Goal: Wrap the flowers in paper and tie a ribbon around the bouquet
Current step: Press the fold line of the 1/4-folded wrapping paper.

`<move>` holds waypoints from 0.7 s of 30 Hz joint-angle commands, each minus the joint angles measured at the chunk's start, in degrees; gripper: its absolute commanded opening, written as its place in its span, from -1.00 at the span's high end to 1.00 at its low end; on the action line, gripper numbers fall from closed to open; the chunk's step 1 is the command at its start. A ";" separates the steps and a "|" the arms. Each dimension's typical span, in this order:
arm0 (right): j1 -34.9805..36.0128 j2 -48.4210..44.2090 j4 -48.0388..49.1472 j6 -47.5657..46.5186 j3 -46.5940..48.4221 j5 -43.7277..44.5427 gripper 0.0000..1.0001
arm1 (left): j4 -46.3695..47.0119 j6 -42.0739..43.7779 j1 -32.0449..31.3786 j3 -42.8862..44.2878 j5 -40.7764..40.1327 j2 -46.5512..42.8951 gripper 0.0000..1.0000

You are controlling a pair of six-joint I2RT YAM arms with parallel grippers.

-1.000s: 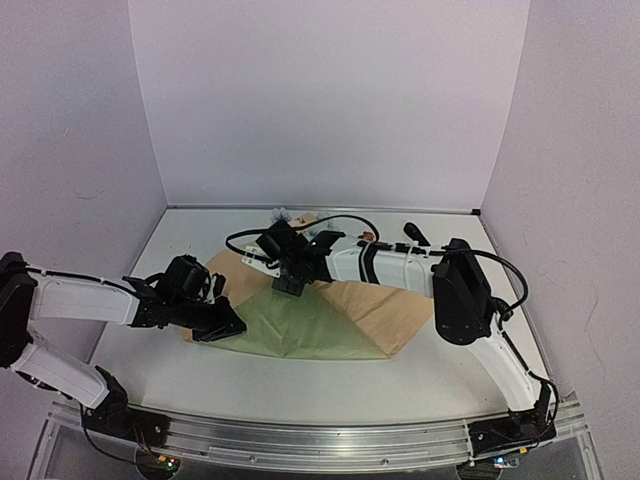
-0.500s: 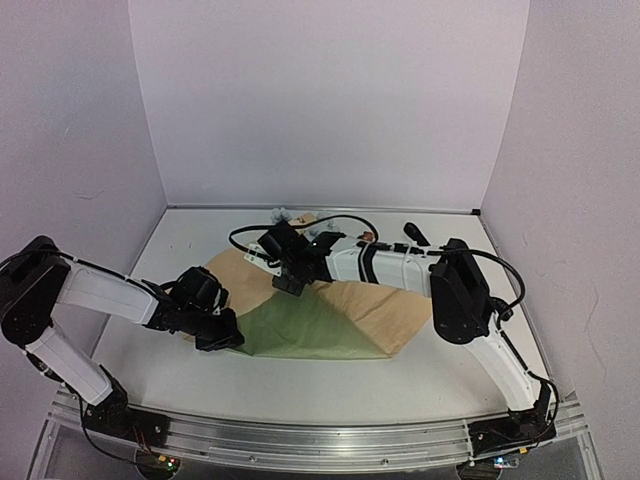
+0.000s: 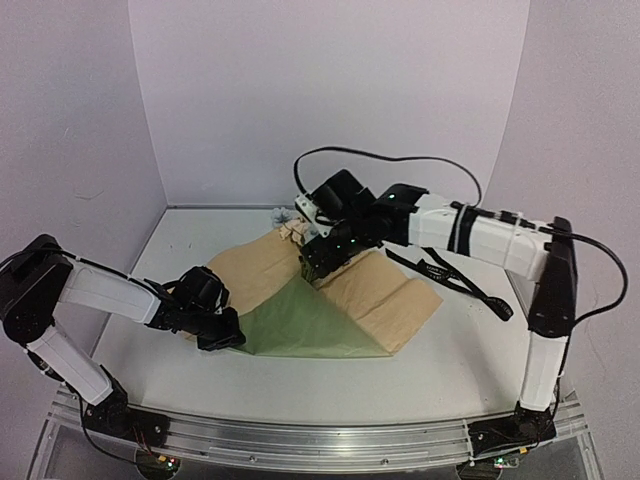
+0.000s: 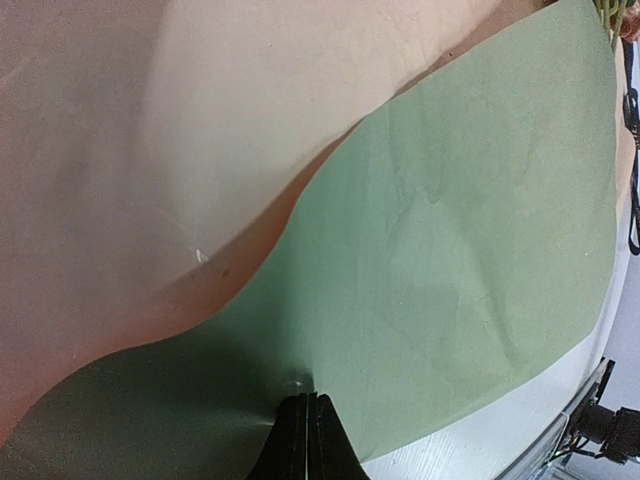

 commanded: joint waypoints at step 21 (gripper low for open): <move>2.43 -6.21 14.18 46.49 -33.48 -20.15 0.35 | -1.24 -1.18 -2.28 1.11 -0.82 -0.71 0.91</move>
